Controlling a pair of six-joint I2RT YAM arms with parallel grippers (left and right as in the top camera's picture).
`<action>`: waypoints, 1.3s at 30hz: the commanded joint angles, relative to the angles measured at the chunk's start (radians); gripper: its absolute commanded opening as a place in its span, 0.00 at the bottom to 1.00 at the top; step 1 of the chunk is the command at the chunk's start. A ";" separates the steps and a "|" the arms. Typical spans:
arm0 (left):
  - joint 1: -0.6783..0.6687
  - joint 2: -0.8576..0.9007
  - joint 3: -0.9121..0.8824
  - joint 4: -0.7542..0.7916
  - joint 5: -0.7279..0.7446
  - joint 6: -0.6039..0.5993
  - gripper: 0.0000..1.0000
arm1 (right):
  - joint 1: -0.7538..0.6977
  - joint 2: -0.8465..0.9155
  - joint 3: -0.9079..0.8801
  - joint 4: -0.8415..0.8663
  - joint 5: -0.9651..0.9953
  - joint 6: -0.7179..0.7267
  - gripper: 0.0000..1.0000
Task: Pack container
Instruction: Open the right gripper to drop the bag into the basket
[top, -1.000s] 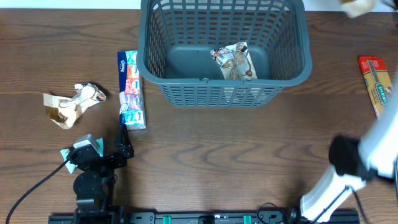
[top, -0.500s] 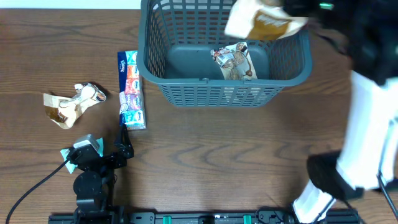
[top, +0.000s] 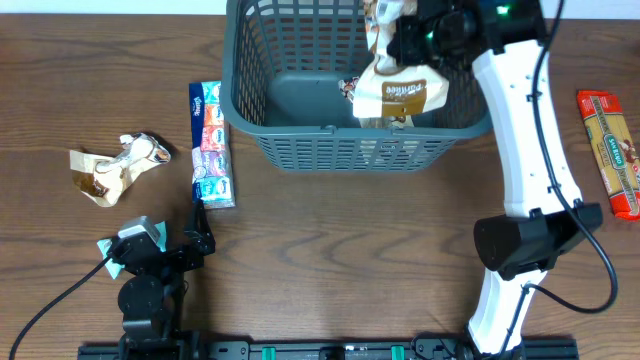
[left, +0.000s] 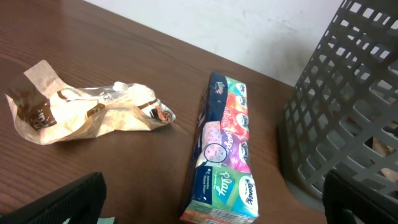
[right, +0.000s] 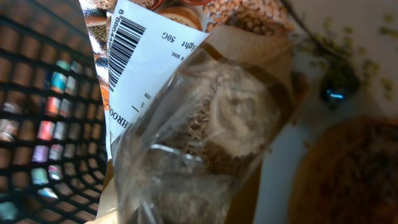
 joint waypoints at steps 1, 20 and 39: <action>0.004 -0.006 -0.016 -0.029 0.018 0.017 0.98 | 0.008 0.029 -0.095 0.026 0.023 -0.037 0.01; 0.005 -0.006 -0.016 -0.029 0.018 0.017 0.98 | 0.008 0.035 -0.514 0.264 0.026 -0.037 0.01; 0.004 -0.006 -0.016 -0.029 0.018 0.017 0.98 | 0.008 0.036 -0.513 0.315 0.033 -0.037 0.59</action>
